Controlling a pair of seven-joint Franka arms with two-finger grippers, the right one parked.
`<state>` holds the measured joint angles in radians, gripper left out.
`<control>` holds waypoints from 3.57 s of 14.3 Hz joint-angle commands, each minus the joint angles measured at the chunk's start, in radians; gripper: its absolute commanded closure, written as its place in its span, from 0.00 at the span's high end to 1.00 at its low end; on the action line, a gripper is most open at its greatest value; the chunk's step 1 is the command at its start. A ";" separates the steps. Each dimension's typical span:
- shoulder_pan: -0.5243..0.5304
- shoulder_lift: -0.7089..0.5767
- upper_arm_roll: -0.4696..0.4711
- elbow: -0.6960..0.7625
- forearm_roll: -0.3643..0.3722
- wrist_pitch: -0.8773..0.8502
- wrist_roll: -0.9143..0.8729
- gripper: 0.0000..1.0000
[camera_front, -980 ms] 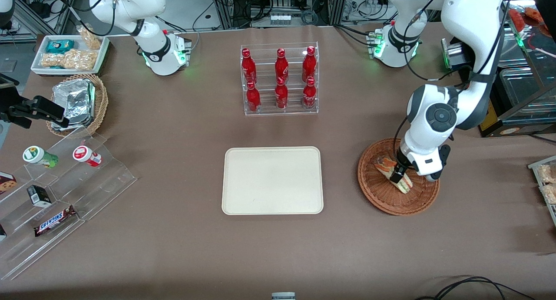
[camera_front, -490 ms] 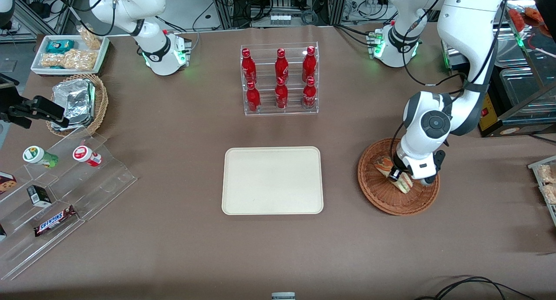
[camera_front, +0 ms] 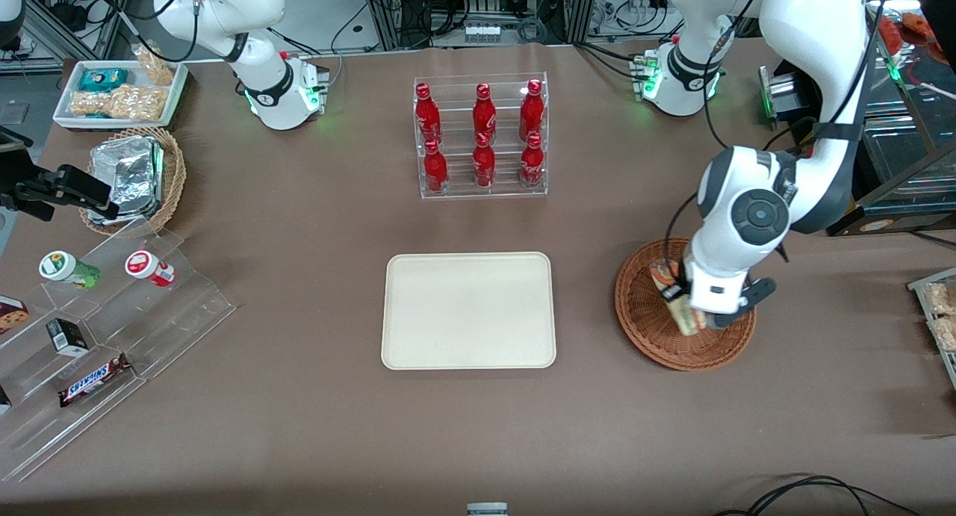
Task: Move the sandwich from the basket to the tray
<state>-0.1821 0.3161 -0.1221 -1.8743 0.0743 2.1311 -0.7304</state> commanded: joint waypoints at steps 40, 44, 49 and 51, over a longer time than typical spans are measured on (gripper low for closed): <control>-0.240 0.109 -0.021 0.516 0.012 -0.488 -0.131 1.00; -0.110 -0.073 -0.018 0.252 0.025 -0.468 0.050 1.00; 0.051 -0.222 -0.018 0.165 0.012 -0.549 0.311 1.00; 0.096 -0.252 -0.018 0.170 0.009 -0.573 0.393 1.00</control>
<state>-0.1242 0.1134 -0.1282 -1.6736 0.0901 1.5726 -0.4080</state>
